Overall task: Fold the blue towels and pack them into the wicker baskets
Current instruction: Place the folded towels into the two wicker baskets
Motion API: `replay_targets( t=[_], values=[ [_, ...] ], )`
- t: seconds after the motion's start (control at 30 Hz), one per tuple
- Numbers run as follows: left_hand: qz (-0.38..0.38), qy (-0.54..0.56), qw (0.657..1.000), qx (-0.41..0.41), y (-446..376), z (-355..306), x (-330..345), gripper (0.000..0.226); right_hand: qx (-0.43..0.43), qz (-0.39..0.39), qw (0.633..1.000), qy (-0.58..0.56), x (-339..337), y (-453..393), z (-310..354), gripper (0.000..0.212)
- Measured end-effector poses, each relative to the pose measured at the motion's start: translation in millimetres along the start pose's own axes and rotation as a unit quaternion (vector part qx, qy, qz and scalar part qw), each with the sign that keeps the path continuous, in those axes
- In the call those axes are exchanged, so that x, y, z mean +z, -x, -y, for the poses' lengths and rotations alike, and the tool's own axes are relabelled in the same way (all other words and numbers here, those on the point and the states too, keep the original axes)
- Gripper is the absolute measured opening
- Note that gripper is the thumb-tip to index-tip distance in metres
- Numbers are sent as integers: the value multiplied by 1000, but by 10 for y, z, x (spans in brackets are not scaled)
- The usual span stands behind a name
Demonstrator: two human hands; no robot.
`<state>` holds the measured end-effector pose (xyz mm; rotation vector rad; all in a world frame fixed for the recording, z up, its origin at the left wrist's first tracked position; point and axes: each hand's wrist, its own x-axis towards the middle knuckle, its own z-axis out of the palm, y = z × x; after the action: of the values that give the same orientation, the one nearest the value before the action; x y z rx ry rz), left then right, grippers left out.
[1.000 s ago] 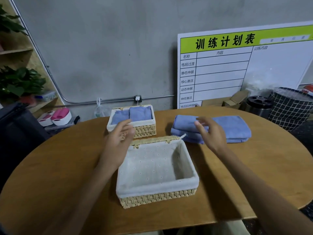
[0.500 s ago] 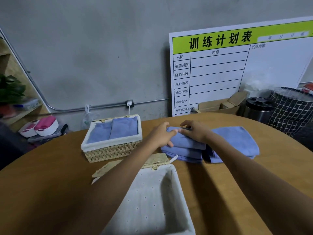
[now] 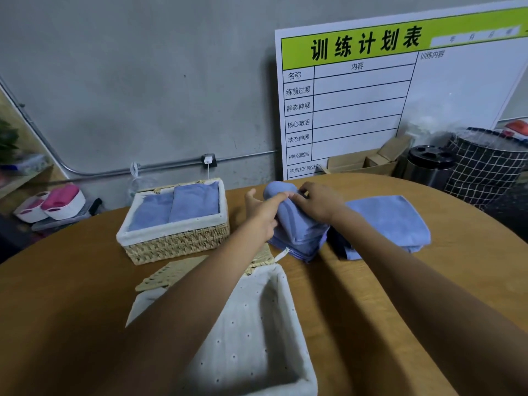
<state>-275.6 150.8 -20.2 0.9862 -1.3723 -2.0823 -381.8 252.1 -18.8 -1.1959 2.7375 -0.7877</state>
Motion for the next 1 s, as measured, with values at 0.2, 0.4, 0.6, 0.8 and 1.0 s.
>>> replay_targets(
  t=[0.2, 0.4, 0.6, 0.8, 1.0],
  values=[
    [18, 45, 999, 10, 58, -156, 70, 92, 11, -64, 987, -147, -92, 86, 17, 48],
    [75, 56, 994, 53, 458, -608, -88, 76, 66, 23, 856, -513, -410, 402, 401, 71],
    [99, -86, 987, 91, 1142, -941, -805, 74, 37, 93, 803, -588, -453, 956, 1143, 59],
    [67, -192, 967, 150, 1981, -790, -1667, 71, 33, 112, 829, -546, -64, 1740, 1724, 53],
    [32, -394, 885, 245, 2360, -422, -2419, 68, 75, 229, 788, -567, 408, 2293, 2000, 62]
  ],
)
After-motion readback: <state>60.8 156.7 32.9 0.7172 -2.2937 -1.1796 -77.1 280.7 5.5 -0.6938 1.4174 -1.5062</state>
